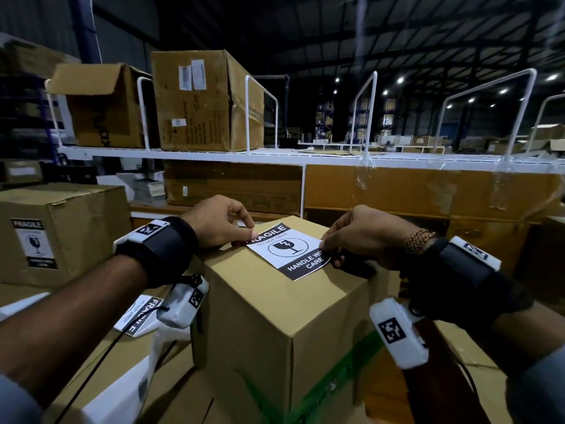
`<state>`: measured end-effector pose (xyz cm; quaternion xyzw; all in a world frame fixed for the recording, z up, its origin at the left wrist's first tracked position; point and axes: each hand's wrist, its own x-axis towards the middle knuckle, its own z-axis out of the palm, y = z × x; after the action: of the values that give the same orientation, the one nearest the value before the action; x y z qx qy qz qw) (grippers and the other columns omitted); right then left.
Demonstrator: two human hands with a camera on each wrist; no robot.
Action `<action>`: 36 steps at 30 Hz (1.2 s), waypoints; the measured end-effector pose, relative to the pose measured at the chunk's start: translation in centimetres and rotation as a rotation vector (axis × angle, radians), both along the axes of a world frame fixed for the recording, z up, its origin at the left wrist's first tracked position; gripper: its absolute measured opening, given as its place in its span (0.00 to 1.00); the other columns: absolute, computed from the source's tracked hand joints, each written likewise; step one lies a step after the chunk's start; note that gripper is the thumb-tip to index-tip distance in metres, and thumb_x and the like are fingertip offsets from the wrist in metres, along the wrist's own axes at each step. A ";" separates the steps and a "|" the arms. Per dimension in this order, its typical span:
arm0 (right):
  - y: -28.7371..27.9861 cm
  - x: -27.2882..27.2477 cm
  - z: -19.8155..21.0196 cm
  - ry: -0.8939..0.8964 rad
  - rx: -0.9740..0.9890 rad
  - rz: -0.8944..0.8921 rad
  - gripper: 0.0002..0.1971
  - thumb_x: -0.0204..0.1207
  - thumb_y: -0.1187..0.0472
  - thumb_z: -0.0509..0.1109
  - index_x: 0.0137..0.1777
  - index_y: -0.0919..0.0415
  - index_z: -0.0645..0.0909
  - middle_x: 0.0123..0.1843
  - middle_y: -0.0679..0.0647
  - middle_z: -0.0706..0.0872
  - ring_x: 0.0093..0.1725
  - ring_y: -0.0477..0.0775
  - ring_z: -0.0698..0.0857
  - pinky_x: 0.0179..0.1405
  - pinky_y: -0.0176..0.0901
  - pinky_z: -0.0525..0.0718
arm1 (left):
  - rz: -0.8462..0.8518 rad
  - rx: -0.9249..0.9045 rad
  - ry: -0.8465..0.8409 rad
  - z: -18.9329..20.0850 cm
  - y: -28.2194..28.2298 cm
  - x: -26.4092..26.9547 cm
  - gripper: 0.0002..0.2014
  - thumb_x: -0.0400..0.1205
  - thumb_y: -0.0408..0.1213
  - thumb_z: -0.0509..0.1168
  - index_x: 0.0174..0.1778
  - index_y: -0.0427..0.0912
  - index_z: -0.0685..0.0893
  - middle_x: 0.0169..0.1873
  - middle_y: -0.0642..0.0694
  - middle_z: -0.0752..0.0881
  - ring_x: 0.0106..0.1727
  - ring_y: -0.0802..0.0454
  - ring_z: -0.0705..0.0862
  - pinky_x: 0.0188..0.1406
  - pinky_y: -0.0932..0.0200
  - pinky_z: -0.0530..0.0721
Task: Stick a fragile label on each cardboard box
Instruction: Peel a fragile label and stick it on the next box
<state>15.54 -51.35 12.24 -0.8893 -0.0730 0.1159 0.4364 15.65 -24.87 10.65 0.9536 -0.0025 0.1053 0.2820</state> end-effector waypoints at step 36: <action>-0.1 0.3 -0.3 -0.179 -0.235 0.016 0.13 0.77 0.54 0.81 0.57 0.60 0.89 0.55 0.56 0.92 0.57 0.57 0.89 0.61 0.56 0.91 | -0.208 0.487 0.138 -1.4 -6.1 -4.6 0.28 0.94 0.55 0.44 0.91 0.57 0.53 0.91 0.52 0.54 0.89 0.51 0.56 0.87 0.49 0.57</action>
<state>15.88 -51.41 11.96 -0.9405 -0.1044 0.0475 0.3200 11.03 -30.93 9.20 0.9929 -0.1065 0.0069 0.0534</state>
